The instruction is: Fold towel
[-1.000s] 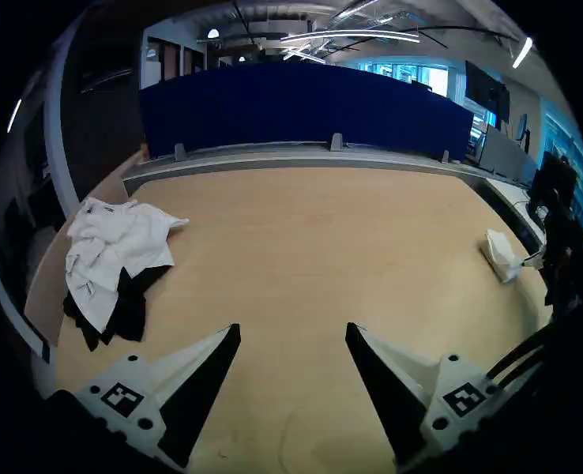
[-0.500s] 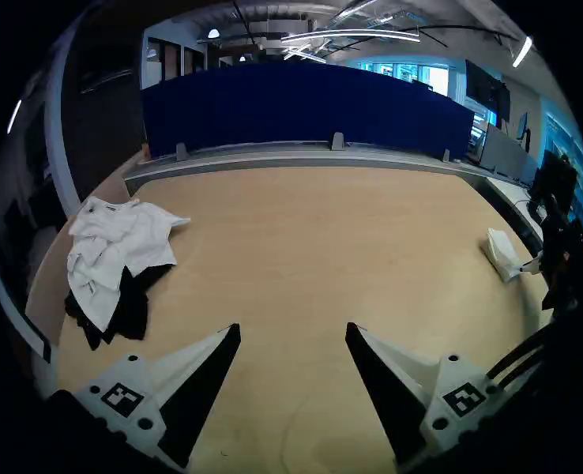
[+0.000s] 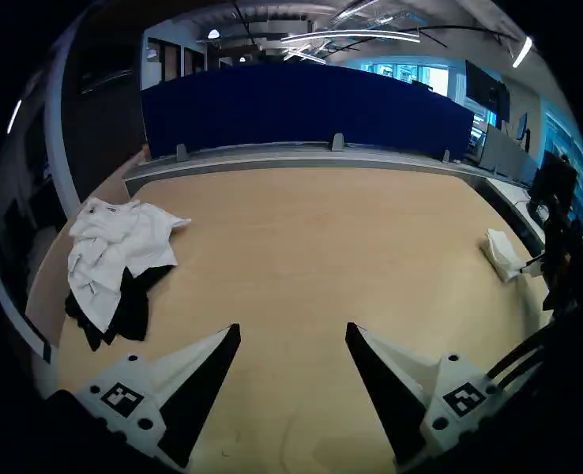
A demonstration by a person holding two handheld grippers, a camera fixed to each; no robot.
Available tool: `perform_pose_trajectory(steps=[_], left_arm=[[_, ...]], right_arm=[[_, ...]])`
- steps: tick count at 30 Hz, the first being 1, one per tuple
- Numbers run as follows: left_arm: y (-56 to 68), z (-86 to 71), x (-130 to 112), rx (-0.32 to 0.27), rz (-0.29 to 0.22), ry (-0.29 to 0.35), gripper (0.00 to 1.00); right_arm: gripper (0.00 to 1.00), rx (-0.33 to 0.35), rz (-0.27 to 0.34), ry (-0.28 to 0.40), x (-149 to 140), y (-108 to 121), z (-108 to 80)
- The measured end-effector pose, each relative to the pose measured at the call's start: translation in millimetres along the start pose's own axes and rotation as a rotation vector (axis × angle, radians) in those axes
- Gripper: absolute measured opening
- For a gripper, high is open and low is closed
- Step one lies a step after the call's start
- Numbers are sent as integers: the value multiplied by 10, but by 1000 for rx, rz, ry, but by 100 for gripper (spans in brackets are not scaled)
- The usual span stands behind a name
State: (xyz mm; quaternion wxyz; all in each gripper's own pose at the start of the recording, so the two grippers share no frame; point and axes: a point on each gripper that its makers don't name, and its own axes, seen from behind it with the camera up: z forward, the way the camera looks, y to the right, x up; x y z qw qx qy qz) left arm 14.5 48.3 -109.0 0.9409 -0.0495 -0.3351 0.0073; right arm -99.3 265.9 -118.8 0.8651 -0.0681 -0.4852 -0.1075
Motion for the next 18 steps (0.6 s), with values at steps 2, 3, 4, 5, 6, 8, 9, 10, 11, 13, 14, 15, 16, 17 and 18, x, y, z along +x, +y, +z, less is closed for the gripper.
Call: perform_pose_trajectory(steps=[2, 3, 4, 5, 6, 8, 9, 10, 11, 13, 14, 15, 16, 17, 18], left_arm=[[5, -1, -1, -2, -1, 0, 99], [8, -2, -1, -3, -1, 0, 99], [14, -3, 0, -4, 0, 1, 99], [21, -5, 1, -6, 2, 1, 99], [27, -7, 2, -7, 3, 2, 99], [38, -7, 5, -9, 5, 2, 99], [43, -7, 6, -10, 7, 3, 99], [44, -7, 10, -10, 7, 3, 99], [46, -8, 14, -11, 7, 3, 99], [44, -9, 20, -11, 7, 4, 99], [41, -10, 24, -11, 6, 5, 99], [38, -12, 26, -11, 5, 5, 99], [36, -12, 27, -11, 4, 5, 99], [33, -13, 27, -11, 3, 6, 99], [31, -14, 28, -10, 2, 6, 99]], right_arm=[[86, 5, 2, 4, 2, -9, -20], [89, 8, 3, 5, 3, -13, -29], [93, 12, 5, 6, 4, -20, -41], [97, 17, 7, 7, 6, -27, -54], [100, 21, 9, 8, 7, -34, -66], [100, 23, 8, 10, 12, -44, -88], [100, 24, 7, 12, 15, -48, -98], [100, 25, 4, 12, 17, -58, -103], [100, 27, 1, 13, 19, -68, -110], [100, 30, -3, 17, 28, -88, -123], [100, 32, -5, 19, 37, -98, -132], [100, 34, -6, 22, 45, -108, -139], [100, 37, -7, 25, 61, -118, -151], [100, 41, -8, 30, 80, -129, -164], [100, 44, -8, 34, 96, -139, -175]])
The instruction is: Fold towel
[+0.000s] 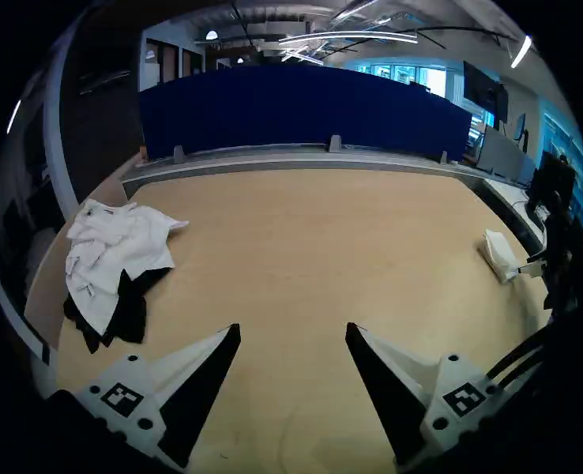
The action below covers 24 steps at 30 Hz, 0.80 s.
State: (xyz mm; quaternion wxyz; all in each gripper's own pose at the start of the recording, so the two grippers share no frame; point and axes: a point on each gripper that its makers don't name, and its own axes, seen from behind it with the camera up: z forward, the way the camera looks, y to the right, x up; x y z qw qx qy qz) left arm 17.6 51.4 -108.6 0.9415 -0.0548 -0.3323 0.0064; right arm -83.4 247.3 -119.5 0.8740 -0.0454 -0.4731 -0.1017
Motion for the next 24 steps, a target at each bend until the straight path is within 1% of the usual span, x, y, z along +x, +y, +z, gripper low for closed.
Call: perform_pose_trajectory(steps=[6, 15, 21, 24], left_arm=[[-21, -14, 14, 1, -4, 3, 99], [-46, -47, 25, 3, -7, 10, 99], [-75, -73, -5, 9, -8, 9, 99], [-98, -85, -16, 14, -7, 9, 99]], right_arm=[[100, 20, -6, 45, 193, -92, -70], [100, 68, 20, 113, 525, -261, -131], [100, 81, 18, 124, 605, -332, -125], [100, 96, 16, 126, 609, -407, -105]])
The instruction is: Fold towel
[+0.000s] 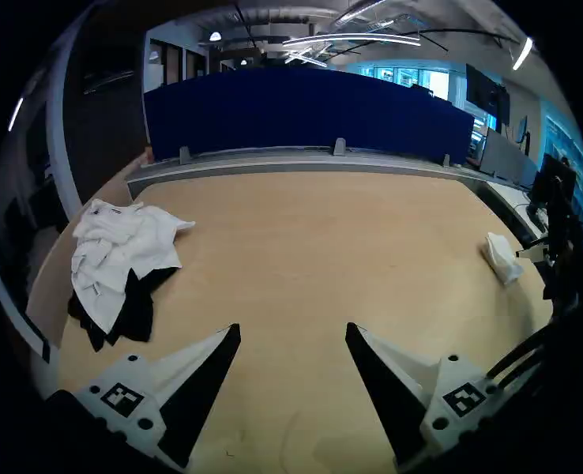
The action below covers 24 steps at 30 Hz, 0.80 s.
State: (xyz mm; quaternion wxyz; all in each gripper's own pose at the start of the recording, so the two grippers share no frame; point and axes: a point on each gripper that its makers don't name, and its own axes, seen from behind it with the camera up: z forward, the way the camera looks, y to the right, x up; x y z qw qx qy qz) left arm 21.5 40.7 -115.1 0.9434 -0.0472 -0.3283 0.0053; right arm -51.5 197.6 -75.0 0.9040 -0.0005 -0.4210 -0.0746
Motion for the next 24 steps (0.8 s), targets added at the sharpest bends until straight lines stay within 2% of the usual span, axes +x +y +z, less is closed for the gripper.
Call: perform_pose_trajectory(steps=[9, 15, 24], left_arm=[[-73, -19, -56, 15, 3, -6, 99], [-125, -34, -108, 26, 2, -12, 99], [-136, -26, -94, 31, -1, -10, 99]], right_arm=[[100, 49, 18, -40, -263, -246, 179], [100, 45, 24, -73, -462, -264, 291], [100, 39, -6, -57, -375, -256, 254]])
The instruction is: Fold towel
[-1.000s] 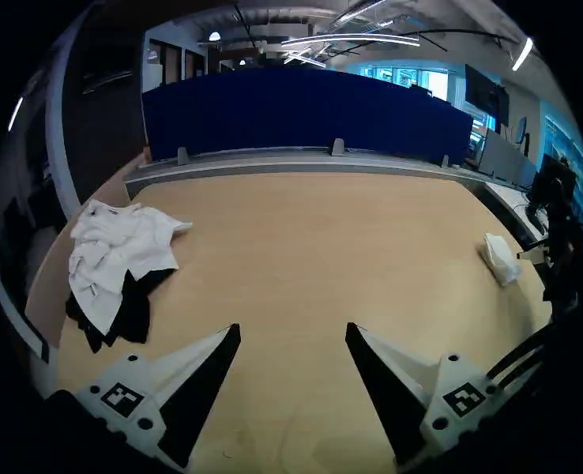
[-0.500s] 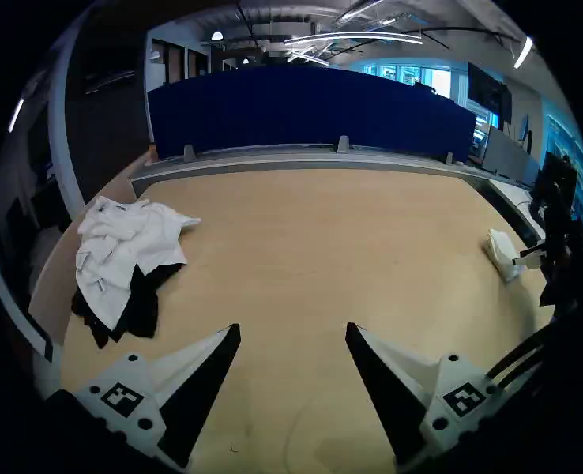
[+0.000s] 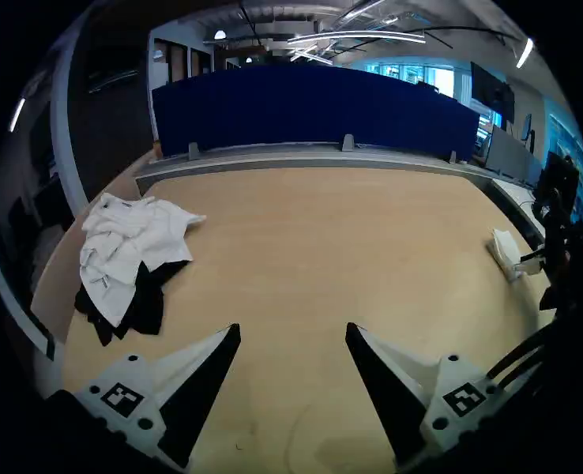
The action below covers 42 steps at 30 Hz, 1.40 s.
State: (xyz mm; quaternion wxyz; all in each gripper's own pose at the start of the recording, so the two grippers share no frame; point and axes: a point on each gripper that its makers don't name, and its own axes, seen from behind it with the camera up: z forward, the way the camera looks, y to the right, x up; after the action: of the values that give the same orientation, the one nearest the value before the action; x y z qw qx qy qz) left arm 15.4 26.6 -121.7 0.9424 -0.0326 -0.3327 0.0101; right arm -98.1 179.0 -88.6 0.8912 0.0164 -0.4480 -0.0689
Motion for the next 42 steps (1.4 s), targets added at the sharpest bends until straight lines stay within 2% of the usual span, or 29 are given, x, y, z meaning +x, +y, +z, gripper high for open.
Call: perform_pose_trajectory(steps=[6, 12, 21, 27, 33, 36, 39, 42], left_arm=[[-12, 1, 55, 2, -10, 10, 99], [-19, 9, 95, 3, -18, 17, 99], [-35, 54, 183, 5, -31, 48, 99], [-58, 73, 361, 3, -59, 105, 99], [-67, 103, 602, 3, -68, 178, 99], [-73, 114, 755, 1, -68, 226, 99], [-97, 125, 905, 5, -70, 273, 99], [-137, 105, 1045, 13, -74, 309, 99]], right_arm=[[100, -18, 15, 72, 233, 42, -157], [100, -41, 57, 112, 379, 141, -211], [100, -105, 88, 299, 831, 198, -430], [100, -107, 113, 477, 1221, 91, -736], [100, -122, 189, 647, 1595, 4, -1094], [100, -109, 223, 713, 1740, -56, -1243], [100, -107, 235, 752, 1836, -101, -1350], [100, -120, 205, 780, 1900, -162, -1426]])
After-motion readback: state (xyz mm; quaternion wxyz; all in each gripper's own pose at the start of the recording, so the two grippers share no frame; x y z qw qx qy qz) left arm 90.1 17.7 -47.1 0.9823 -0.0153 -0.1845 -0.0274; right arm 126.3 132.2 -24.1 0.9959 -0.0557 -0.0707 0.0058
